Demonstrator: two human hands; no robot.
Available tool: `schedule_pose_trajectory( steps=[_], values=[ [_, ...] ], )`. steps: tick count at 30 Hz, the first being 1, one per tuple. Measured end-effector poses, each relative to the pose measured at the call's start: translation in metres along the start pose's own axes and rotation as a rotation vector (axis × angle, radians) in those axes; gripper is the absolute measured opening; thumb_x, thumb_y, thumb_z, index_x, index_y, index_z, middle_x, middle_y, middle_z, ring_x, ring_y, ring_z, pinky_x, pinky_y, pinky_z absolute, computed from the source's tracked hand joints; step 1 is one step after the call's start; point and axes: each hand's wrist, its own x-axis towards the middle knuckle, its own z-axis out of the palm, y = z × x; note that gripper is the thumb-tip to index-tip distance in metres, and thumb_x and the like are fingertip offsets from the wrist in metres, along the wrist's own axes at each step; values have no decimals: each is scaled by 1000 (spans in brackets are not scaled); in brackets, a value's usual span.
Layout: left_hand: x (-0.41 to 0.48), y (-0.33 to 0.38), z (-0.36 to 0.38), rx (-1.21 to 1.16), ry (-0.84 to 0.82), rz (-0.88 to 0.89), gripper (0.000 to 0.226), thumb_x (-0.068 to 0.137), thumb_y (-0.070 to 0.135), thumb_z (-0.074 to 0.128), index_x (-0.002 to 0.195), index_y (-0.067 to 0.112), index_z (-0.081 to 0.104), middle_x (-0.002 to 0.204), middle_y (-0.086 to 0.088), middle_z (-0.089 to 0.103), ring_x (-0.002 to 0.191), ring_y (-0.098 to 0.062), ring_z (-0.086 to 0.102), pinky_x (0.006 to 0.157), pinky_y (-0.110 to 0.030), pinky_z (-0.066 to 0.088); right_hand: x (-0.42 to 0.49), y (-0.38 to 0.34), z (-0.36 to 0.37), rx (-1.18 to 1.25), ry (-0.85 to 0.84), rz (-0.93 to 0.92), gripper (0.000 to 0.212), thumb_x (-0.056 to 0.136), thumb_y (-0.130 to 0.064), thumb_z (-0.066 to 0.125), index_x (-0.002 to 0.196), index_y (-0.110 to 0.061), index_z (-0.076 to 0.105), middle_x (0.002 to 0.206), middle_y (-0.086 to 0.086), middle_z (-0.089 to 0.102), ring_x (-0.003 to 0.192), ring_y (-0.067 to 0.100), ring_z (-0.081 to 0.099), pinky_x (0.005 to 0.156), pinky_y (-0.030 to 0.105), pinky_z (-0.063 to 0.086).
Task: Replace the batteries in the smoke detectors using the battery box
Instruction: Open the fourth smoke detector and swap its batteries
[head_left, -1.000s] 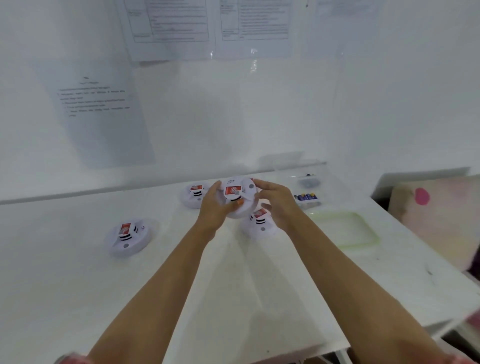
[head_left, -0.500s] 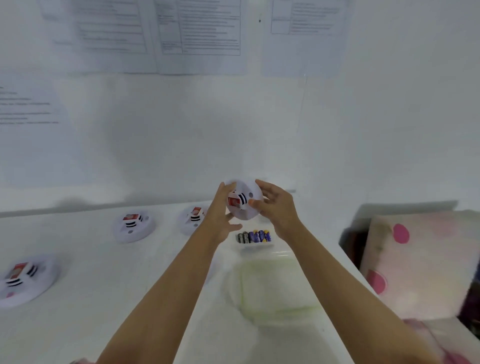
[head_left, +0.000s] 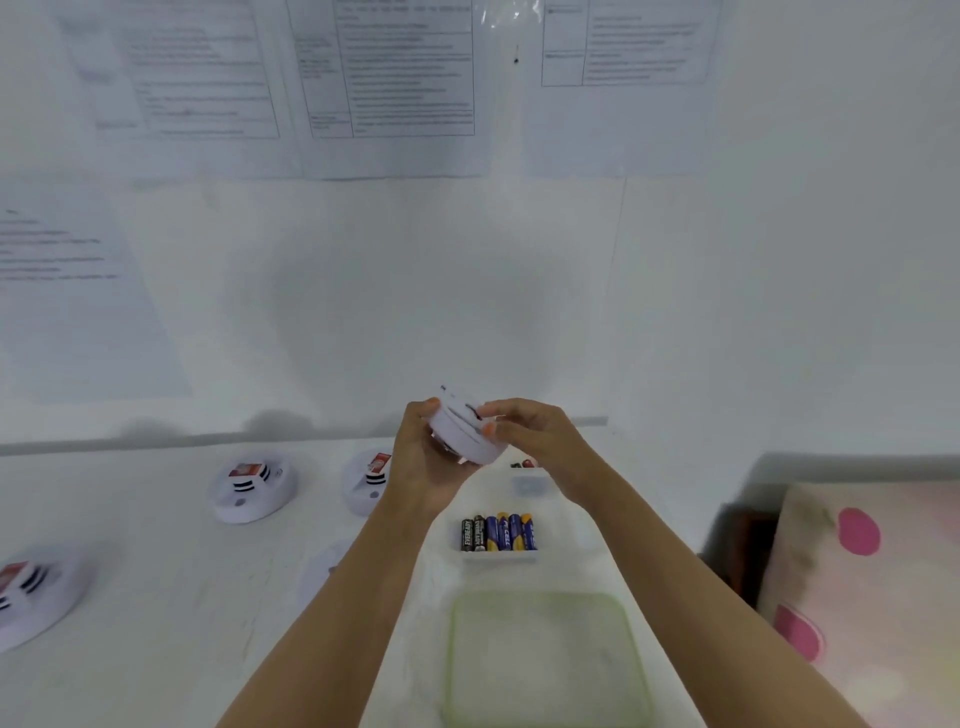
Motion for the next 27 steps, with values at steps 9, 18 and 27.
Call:
schedule_pose_trajectory(
  steps=[9,18,27],
  values=[
    [14,-8,-17,-114,-121,37,75,39,29,85,108,17,61,100,-16,66,87,-31,66,68,-42,57,17,-6,10,-262,-9,-19,59,70,-24,79,123,-23,53,114,-10,47,95,5,50,64,10,42],
    [17,-14,-24,-151,-44,35,31,89,32,46,116,29,59,99,-13,68,87,-29,65,66,-40,58,11,-3,22,-645,66,-102,61,72,-40,75,124,-17,52,118,0,49,104,15,50,87,24,42],
    [24,-15,-30,-111,-92,13,45,76,39,59,121,38,57,117,-13,62,94,-30,66,81,-51,51,14,4,30,-705,193,-156,55,73,-43,71,117,-12,57,107,4,59,91,14,53,79,25,43]
  ],
)
